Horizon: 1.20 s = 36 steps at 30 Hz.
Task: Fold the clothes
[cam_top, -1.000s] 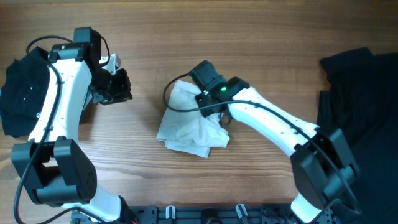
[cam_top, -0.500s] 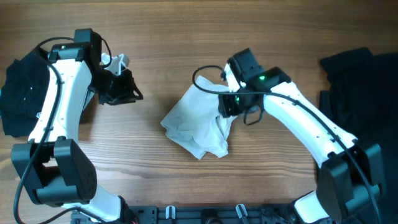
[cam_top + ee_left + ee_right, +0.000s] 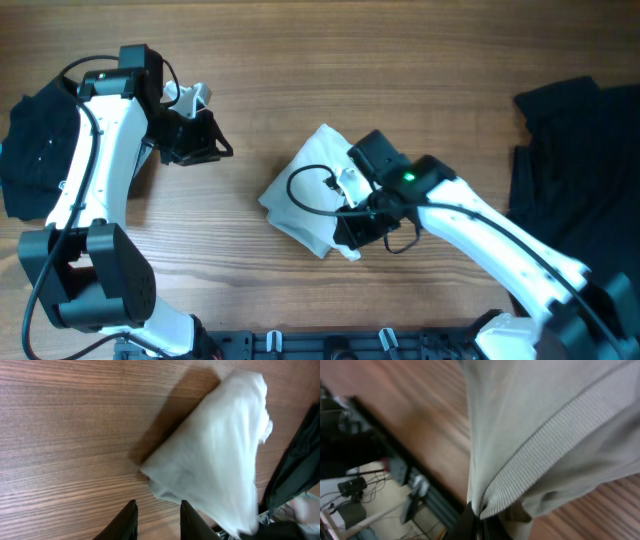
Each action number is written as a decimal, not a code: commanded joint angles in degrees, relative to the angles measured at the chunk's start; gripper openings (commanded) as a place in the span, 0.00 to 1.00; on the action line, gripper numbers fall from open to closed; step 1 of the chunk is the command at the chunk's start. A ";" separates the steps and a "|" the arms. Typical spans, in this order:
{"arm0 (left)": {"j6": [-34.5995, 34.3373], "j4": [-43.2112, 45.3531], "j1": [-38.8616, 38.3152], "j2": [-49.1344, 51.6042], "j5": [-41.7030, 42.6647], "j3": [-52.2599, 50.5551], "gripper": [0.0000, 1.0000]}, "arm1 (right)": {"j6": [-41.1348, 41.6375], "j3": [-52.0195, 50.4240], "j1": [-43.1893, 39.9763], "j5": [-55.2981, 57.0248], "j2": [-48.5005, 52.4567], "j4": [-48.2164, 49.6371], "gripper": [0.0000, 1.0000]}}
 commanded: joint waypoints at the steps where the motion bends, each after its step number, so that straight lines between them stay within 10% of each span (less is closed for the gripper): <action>1: 1.31 0.90 -0.11 -0.48 0.66 0.76 0.29 | -0.72 0.46 0.24 -1.53 -3.23 -1.99 0.13; 2: 1.31 0.90 -0.11 -0.48 0.66 0.76 0.29 | -0.76 -0.07 0.24 -1.16 -2.73 -1.97 0.55; 4: 1.31 0.85 -0.11 -0.48 0.66 0.76 0.34 | -0.07 -0.37 0.24 2.95 -1.92 -2.69 0.71; 7: 1.33 0.83 -0.39 -0.48 0.68 0.74 0.34 | 11.08 -0.35 -1.40 18.45 -2.10 -2.40 0.71; 13: 1.03 3.34 -9.18 -0.48 0.72 -2.12 0.24 | 17.59 -0.37 -10.10 18.34 0.61 9.03 0.17; 23: -10.73 33.66 -18.40 -0.48 6.16 -34.10 0.04 | 23.87 -0.39 -10.19 4.92 18.01 19.69 0.14; 27: -24.46 27.80 -12.76 -0.87 -4.61 -35.30 0.04 | 27.12 -0.37 -10.29 7.72 18.21 18.12 0.14; 34: -18.10 26.12 -3.10 -9.16 -3.41 -26.53 0.04 | 27.54 -0.33 -10.43 8.46 18.05 15.85 0.29; 36: -15.65 25.75 -3.63 -13.33 -1.16 -23.58 0.25 | 20.46 -0.17 -10.54 6.03 15.82 15.87 0.31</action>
